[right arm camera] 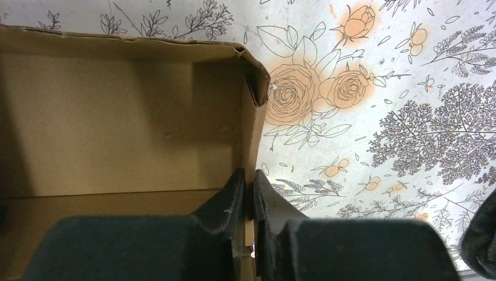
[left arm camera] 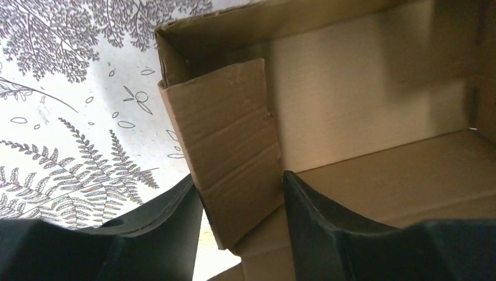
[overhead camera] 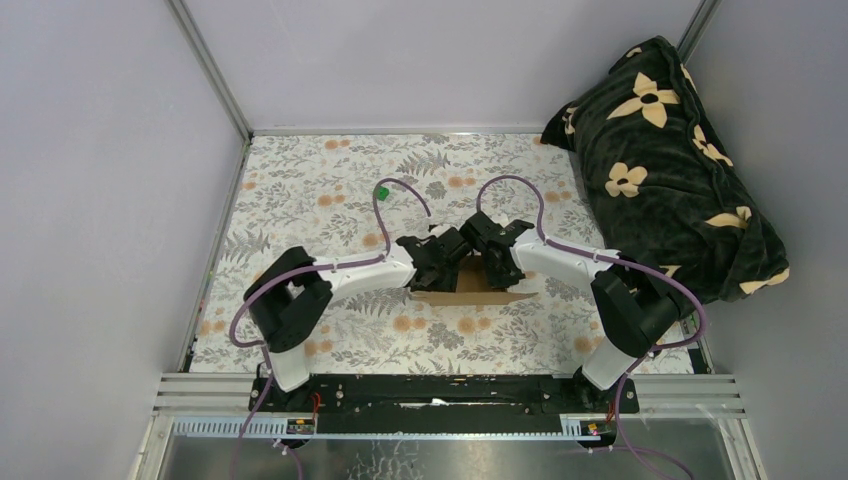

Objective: Fold the paper box
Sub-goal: Fold the paper box at the center of the board.

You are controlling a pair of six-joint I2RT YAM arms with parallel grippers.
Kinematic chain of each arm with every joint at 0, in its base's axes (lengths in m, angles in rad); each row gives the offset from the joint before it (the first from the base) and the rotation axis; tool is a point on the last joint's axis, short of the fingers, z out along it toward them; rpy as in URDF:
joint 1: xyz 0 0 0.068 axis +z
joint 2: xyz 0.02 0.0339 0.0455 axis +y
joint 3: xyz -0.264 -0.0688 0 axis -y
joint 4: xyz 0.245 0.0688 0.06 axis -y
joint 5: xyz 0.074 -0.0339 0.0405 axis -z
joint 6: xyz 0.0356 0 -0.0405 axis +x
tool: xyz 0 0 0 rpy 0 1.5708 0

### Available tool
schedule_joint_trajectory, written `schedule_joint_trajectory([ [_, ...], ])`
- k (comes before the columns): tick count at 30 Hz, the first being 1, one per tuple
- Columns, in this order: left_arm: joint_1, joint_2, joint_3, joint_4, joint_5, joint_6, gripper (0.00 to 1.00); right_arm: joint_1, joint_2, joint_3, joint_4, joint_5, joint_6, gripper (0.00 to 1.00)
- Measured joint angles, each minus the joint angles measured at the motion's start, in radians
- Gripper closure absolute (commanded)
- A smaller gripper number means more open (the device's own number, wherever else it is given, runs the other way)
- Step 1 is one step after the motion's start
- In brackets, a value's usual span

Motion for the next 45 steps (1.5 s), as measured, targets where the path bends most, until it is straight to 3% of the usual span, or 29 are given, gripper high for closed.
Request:
schedule_joint_trajectory([
  [3, 0.007, -0.043, -0.009, 0.026, 0.011, 0.012, 0.41, 0.000, 0.000, 0.000, -0.001, 0.000, 0.000, 0.71],
  [17, 0.042, -0.192, -0.056, 0.185, 0.035, 0.052, 0.39, 0.016, -0.004, 0.004, -0.069, -0.003, 0.000, 0.58],
  [27, 0.073, -0.191, -0.168, 0.273, 0.093, 0.049, 0.31, 0.021, -0.004, 0.010, -0.071, -0.018, 0.000, 0.57],
  [29, 0.081, -0.191, -0.182, 0.290, 0.108, 0.049, 0.08, 0.024, -0.003, 0.018, -0.071, -0.026, 0.000, 0.57],
  [30, 0.084, -0.191, -0.185, 0.299, 0.116, 0.050, 0.02, 0.024, -0.003, 0.022, -0.070, -0.030, 0.000, 0.57],
  [45, 0.112, -0.272, -0.218, 0.360, 0.140, 0.048, 0.02, 0.025, 0.009, 0.049, -0.069, -0.039, -0.008, 0.58],
])
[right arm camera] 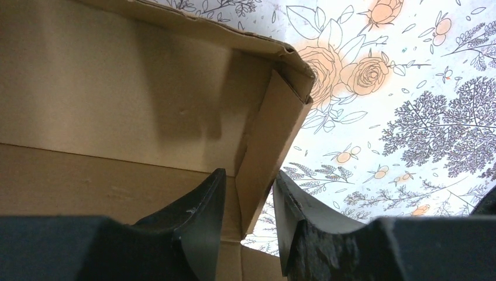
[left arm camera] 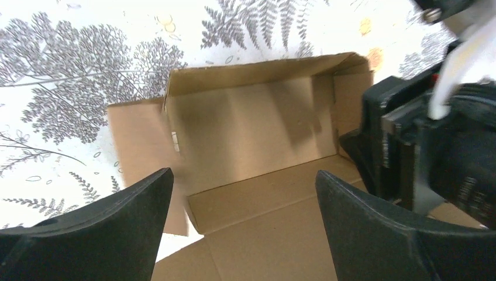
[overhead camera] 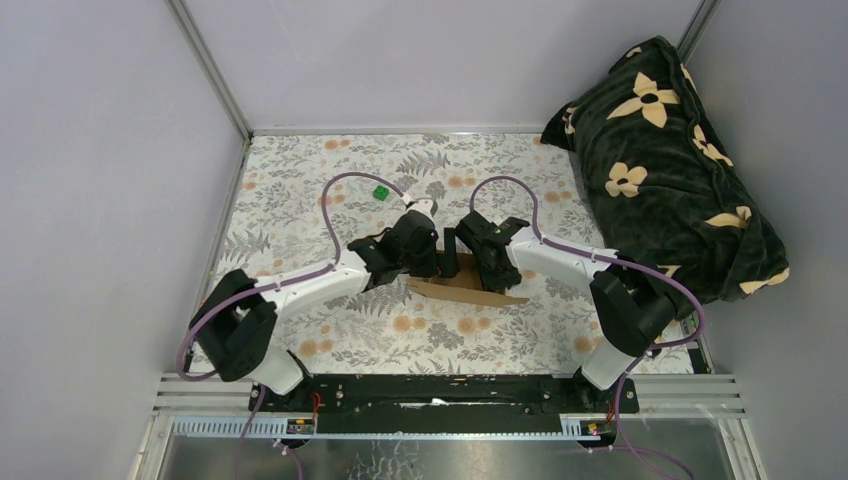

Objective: Fold the paper box
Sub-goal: Fold the paper box at the center of the board.

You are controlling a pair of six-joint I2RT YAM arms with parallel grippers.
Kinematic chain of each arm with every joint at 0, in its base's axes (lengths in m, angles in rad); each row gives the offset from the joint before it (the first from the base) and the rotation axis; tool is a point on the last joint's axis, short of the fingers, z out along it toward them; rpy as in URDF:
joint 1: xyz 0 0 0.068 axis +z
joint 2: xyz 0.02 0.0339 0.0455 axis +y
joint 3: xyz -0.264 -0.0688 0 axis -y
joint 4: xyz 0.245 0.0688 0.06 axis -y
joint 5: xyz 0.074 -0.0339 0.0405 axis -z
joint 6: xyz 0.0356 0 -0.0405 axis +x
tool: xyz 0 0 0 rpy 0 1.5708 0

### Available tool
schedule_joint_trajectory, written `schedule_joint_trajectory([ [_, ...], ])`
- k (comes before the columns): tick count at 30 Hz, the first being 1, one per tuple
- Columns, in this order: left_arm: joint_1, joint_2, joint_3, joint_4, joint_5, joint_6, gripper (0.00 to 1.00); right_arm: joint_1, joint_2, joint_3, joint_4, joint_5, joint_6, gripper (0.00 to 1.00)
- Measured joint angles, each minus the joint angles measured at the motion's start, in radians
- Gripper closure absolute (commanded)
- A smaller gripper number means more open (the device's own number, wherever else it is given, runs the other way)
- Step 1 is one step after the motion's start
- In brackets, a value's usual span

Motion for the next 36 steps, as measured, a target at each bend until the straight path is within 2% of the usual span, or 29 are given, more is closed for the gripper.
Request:
schedule_joint_trajectory([
  [9, 0.020, -0.120, -0.041, 0.071, 0.001, 0.000, 0.02, 0.000, 0.001, 0.000, -0.003, 0.000, 0.000, 0.57],
  [13, 0.027, -0.162, -0.083, 0.076, -0.005, 0.000, 0.02, 0.000, 0.001, 0.004, -0.014, 0.000, 0.000, 0.49],
  [16, 0.032, -0.215, -0.089, 0.063, -0.029, 0.000, 0.02, 0.000, 0.000, 0.022, -0.031, 0.000, -0.006, 0.47],
  [28, 0.038, -0.428, 0.005, -0.165, -0.161, -0.010, 0.01, -0.049, -0.143, 0.135, -0.069, -0.011, -0.027, 0.41],
  [36, -0.003, -0.557, -0.036, -0.288, -0.173, -0.067, 0.01, -0.228, -0.183, 0.139, -0.057, -0.034, -0.082, 0.40],
])
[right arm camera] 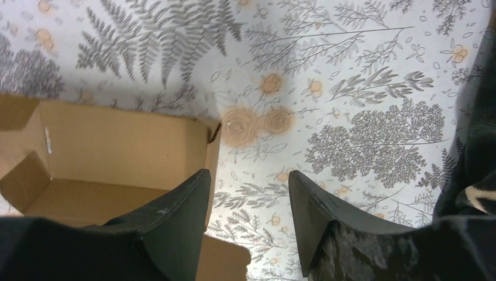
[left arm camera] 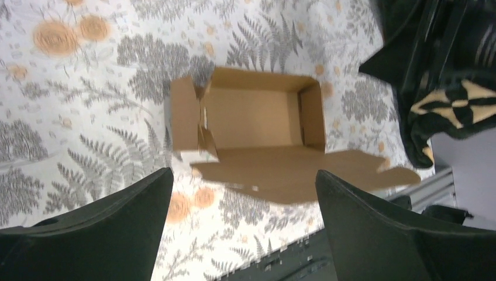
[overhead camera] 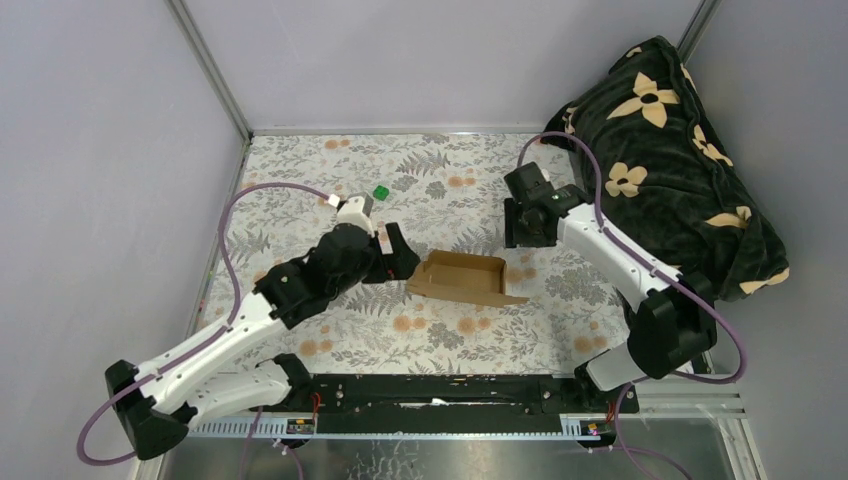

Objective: Fold the paper box
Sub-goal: Fold the paper box at the center of the board.

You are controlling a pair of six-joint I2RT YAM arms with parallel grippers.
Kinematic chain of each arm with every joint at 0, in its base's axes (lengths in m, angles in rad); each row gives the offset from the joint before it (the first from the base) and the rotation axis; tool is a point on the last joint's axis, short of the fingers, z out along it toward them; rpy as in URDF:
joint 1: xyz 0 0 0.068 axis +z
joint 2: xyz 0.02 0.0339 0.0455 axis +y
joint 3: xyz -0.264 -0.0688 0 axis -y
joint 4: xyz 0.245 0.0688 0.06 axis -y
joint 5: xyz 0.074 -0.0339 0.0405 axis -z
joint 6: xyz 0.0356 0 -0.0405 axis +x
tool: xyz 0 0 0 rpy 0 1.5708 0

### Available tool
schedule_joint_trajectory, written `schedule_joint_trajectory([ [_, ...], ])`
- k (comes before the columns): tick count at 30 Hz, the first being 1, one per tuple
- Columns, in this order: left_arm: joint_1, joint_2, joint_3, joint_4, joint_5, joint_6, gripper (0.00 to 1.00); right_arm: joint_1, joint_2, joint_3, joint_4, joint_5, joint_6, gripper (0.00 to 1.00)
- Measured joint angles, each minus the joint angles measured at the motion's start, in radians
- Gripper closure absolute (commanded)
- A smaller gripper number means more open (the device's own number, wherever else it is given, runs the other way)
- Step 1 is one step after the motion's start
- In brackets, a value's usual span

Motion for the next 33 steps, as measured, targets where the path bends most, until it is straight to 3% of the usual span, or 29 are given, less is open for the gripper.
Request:
schedule_joint_trajectory([
  [5, -0.098, -0.082, -0.048, -0.097, -0.027, -0.071, 0.02, -0.094, 0.050, 0.003, 0.048, -0.043, -0.027, 0.40],
  [13, -0.340, -0.189, -0.189, -0.199, -0.091, -0.270, 0.26, -0.117, 0.154, -0.010, 0.131, -0.102, -0.049, 0.40],
  [18, -0.499, -0.111, -0.234, -0.193, -0.142, -0.388, 0.26, -0.119, 0.165, -0.053, 0.177, -0.123, -0.053, 0.40],
  [20, -0.543, -0.034, -0.237, -0.161, -0.162, -0.425, 0.20, -0.119, 0.166, -0.074, 0.184, -0.129, -0.056, 0.40],
  [27, -0.559, 0.083, -0.328, 0.000, -0.237, -0.536, 0.14, -0.120, 0.165, -0.124, 0.211, -0.149, -0.072, 0.41],
  [33, -0.478, 0.102, -0.364, 0.107, -0.263, -0.562, 0.13, -0.120, 0.147, -0.172, 0.231, -0.167, -0.074, 0.41],
])
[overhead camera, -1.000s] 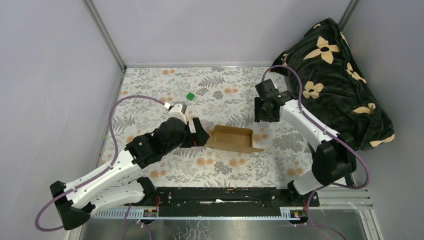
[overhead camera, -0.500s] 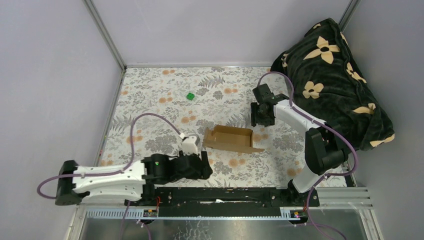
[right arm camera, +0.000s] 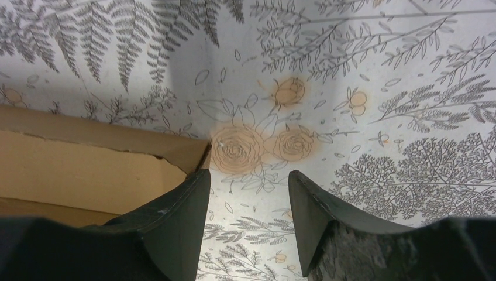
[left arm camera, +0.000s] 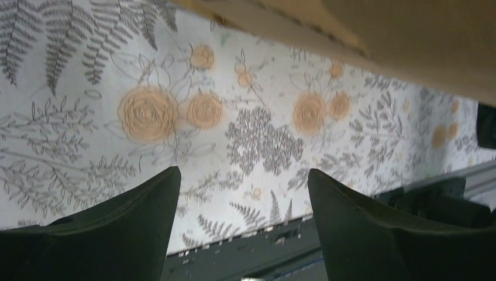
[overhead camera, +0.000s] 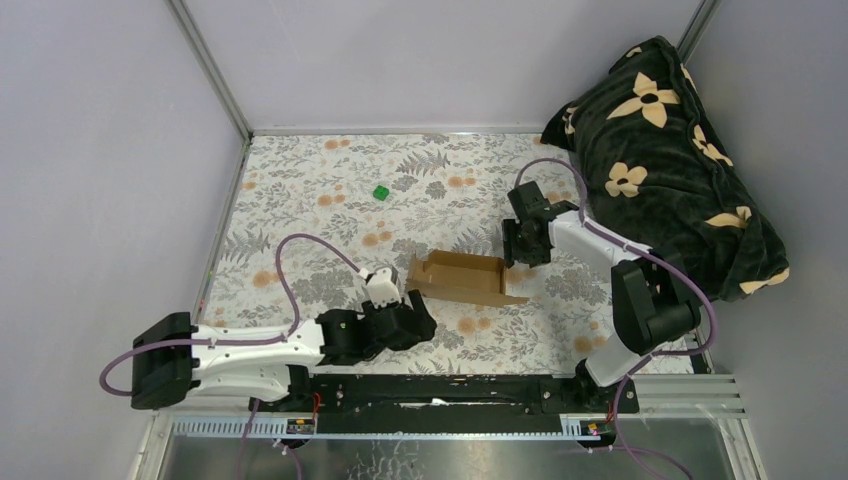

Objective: Fold the paper box
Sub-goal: Fold the paper box at the center of the board.

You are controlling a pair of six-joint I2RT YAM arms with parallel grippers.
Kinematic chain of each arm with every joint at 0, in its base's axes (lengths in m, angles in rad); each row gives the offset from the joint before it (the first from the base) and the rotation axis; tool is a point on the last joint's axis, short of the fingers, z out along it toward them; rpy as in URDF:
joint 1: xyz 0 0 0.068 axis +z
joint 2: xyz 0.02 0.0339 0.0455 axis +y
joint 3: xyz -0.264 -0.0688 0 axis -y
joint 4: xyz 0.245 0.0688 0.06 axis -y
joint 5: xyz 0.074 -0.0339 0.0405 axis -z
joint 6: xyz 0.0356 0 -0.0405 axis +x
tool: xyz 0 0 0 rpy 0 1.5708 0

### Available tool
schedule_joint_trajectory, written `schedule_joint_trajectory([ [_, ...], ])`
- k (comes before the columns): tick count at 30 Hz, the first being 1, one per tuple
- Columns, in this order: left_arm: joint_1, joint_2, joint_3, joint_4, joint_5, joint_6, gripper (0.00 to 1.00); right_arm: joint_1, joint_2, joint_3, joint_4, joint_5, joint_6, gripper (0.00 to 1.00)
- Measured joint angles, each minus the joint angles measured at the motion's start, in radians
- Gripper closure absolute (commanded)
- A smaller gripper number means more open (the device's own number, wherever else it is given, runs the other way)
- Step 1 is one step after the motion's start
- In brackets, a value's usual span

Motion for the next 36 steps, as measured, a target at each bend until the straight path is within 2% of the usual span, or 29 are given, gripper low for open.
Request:
schedule_joint_trajectory([
  [11, 0.145, 0.216, 0.016, 0.177, 0.035, 0.048, 0.10, 0.000, -0.107, -0.113, 0.013, -0.033, 0.000, 0.41],
  [23, 0.314, 0.244, 0.040, 0.244, 0.091, 0.137, 0.10, 0.013, -0.243, -0.213, 0.012, -0.060, 0.013, 0.43],
  [28, 0.378, 0.299, 0.074, 0.261, 0.116, 0.178, 0.10, 0.092, -0.253, -0.236, 0.012, -0.060, 0.046, 0.43],
  [36, 0.474, 0.441, 0.218, 0.298, 0.174, 0.257, 0.09, 0.237, -0.274, -0.240, 0.011, -0.068, 0.117, 0.43],
])
